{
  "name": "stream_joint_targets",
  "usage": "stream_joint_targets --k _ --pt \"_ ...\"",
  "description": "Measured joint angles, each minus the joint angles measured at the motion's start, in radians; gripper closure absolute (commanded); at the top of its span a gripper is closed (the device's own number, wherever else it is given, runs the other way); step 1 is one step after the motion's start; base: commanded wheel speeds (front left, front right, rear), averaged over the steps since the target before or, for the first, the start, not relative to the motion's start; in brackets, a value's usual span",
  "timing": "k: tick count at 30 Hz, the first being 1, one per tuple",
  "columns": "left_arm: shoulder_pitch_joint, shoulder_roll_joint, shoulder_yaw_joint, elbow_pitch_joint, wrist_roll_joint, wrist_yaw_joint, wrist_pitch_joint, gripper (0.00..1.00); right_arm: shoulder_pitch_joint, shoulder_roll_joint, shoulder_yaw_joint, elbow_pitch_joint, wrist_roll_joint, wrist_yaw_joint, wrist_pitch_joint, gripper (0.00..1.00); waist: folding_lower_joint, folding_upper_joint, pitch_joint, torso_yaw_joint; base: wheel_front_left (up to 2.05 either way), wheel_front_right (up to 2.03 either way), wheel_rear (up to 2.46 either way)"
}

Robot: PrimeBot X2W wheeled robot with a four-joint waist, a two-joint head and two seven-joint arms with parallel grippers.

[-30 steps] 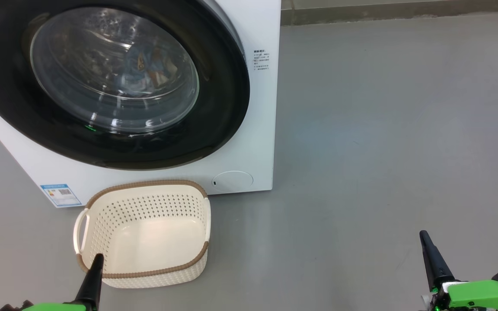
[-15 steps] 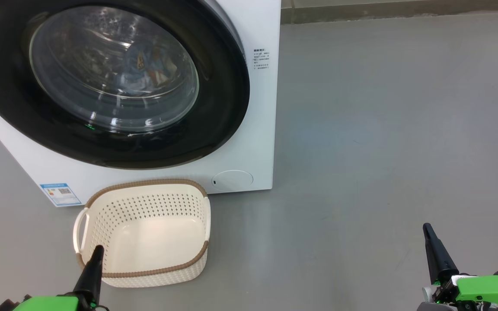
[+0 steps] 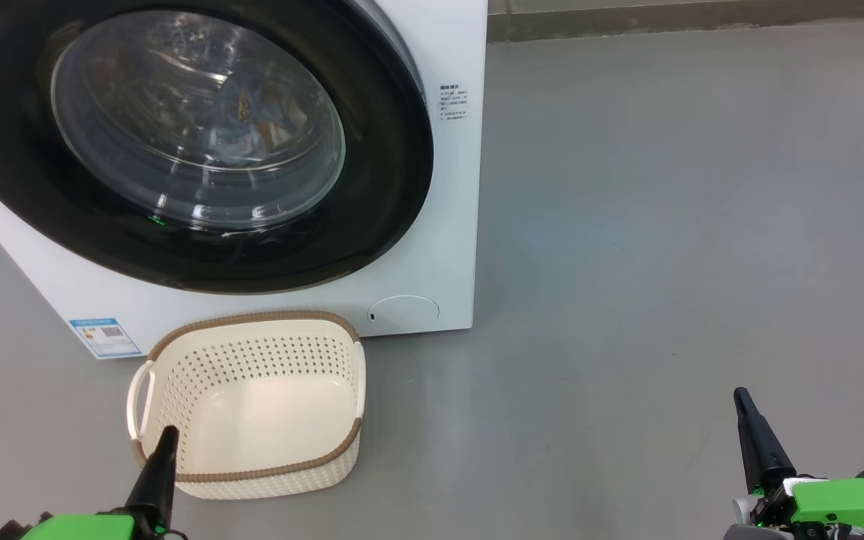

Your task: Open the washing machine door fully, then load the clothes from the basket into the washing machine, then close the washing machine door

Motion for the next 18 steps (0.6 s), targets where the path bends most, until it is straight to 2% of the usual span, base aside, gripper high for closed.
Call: stream_joint_targets --k 18 --pt "0.0 -0.001 0.003 0.0 0.0 0.0 0.001 1.0 0.0 0.0 0.0 0.0 0.0 0.0 0.0 1.0 0.0 0.0 0.0 0.0 0.0 0.0 0.0"
